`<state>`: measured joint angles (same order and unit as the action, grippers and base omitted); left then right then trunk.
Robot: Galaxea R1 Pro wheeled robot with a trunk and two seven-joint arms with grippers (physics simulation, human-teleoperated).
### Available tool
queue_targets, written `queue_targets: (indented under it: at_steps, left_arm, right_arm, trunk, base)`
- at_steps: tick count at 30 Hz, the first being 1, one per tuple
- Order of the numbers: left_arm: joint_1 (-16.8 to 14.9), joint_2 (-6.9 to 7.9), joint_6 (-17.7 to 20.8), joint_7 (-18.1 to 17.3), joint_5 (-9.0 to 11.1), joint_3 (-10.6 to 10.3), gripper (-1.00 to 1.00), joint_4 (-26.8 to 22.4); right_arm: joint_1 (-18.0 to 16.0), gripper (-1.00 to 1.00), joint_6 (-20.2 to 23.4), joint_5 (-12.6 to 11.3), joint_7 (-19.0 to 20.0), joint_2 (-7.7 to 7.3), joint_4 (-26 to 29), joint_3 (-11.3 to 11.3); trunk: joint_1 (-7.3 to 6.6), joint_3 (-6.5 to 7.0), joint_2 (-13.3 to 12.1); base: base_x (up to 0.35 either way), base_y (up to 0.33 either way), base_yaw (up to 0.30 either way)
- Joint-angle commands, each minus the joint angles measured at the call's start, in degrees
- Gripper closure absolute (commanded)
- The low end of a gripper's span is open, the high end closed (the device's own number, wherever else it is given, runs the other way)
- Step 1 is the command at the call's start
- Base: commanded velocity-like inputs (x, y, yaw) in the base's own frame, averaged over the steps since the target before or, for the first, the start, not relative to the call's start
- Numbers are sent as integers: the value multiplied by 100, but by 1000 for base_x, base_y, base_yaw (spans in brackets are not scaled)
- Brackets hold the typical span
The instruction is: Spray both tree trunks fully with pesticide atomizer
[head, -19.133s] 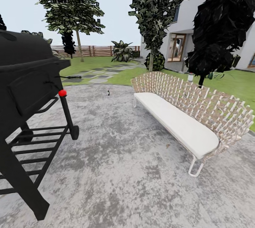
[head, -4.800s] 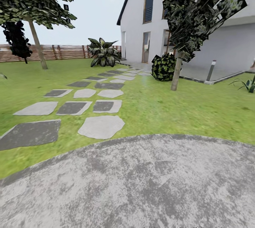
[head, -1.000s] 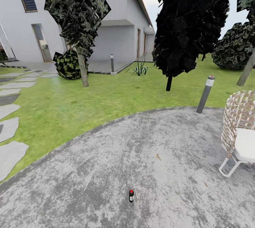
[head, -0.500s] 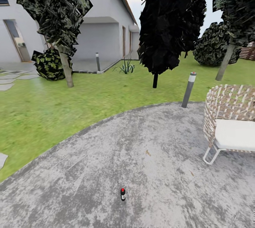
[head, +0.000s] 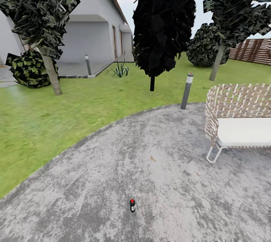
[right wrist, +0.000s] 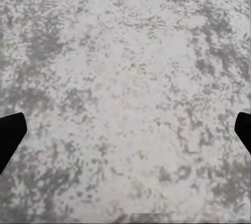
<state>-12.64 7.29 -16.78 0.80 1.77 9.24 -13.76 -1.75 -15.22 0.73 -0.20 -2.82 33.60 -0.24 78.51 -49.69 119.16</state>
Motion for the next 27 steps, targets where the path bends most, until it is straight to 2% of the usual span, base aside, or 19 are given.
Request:
queue_targets:
  at_steps: [1,20,27]
  left_arm:
    - [-2,1,-19,8,19,-10,-100,4]
    - [-2,-7,-19,8,17,-15,-100,3]
    - [-2,-8,-19,8,17,-12,-100,2]
  right_arm:
    - [-3,-100,-16,7,-3,0,-2,-2]
    - [-3,-100,-16,6,2,-1,-2,-2]
    - [-4,-100,-16,6,2,-1,-2,-2]
  trunk:
    - [-1,-9,2]
    - [-1,-49,2]
    - [-1,-49,2]
  base:
    - [0,308,-270]
    - [0,304,-280]
    - [0,156,-289]
